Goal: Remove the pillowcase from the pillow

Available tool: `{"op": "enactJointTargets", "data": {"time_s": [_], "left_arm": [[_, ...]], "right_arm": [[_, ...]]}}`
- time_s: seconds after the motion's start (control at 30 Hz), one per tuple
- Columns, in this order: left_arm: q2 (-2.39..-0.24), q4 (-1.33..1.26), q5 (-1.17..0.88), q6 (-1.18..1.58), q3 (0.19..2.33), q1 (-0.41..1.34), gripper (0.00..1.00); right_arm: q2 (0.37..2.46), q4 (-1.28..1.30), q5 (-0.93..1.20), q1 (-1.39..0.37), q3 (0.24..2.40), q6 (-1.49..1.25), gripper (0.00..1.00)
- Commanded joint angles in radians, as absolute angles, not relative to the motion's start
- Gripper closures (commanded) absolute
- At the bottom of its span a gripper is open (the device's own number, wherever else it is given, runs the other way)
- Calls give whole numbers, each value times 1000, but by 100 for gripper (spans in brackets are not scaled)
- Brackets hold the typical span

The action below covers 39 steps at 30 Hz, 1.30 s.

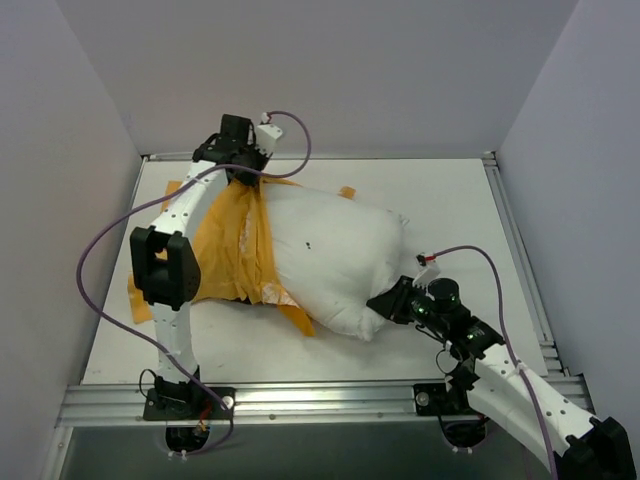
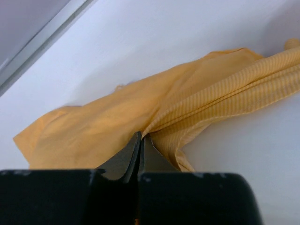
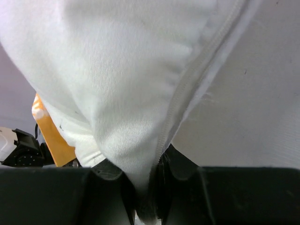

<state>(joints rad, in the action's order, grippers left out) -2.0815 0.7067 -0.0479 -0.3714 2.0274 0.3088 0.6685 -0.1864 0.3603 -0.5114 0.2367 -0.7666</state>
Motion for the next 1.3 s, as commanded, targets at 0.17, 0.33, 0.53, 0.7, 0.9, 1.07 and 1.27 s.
{"op": "enactJointTargets", "data": {"time_s": [0.17, 0.33, 0.53, 0.7, 0.9, 1.07, 1.27], "left_arm": [[-1915, 551, 5, -598, 1810, 49, 97], [-1813, 716, -280, -460, 1864, 55, 23], [-1688, 971, -580, -351, 2049, 6, 6], [-1543, 1254, -601, -523, 2056, -165, 6], [-1260, 1407, -335, -854, 1544, -273, 6], [-1102, 1217, -109, -884, 1135, -362, 6], [-1058, 908, 55, -887, 911, -500, 6]], "right_arm": [[690, -35, 371, -509, 253, -776, 100], [856, -178, 383, -506, 334, -764, 100], [1032, -339, 368, -479, 468, -779, 100], [1063, -455, 376, -401, 508, -854, 100], [1066, -433, 367, -376, 540, -822, 100], [1074, -420, 380, -373, 532, -796, 100], [1089, -436, 399, -373, 525, -792, 100]]}}
